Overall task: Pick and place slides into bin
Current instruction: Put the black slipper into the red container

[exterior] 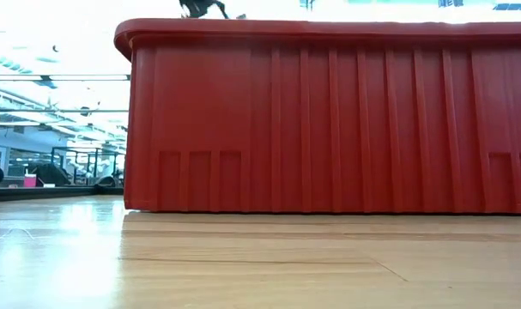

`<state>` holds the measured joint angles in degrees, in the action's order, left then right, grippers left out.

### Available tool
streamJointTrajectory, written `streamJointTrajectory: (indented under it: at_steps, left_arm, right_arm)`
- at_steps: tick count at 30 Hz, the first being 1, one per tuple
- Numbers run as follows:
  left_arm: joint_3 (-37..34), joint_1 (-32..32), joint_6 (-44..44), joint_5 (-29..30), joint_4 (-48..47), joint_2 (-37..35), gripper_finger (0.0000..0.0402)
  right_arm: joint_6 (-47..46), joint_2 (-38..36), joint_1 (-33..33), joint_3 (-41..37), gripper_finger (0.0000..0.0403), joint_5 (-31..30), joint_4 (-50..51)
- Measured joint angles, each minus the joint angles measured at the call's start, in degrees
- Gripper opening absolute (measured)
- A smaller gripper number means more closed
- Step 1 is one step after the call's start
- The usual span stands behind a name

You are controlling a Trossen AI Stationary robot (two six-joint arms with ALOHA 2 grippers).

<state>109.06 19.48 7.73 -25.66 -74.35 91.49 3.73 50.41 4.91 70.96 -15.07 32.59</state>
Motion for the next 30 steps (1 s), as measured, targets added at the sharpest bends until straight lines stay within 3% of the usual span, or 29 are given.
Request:
streamJointTrajectory:
  at_steps: [4,9,17,30]
  left_arm:
    - [4.4,4.0,3.5,-0.8,-0.7,8.2,0.0000]
    - [4.5,5.7,1.3,-2.4,-0.8,16.1,0.0000]
    - [4.5,5.5,-4.5,-8.4,3.7,22.9,0.0000]
    - [4.5,5.6,-8.0,-8.6,4.5,30.2,0.0000]
  right_arm:
    - [-2.7,0.0,0.4,0.0,0.0003,0.3,2.6]
    - [-6.8,-1.0,0.4,0.0,0.0001,0.3,4.8]
    - [-10.4,-5.3,0.4,-1.7,0.0000,3.9,4.9]
    - [-16.8,-15.8,0.4,-22.2,0.0000,8.8,-7.7]
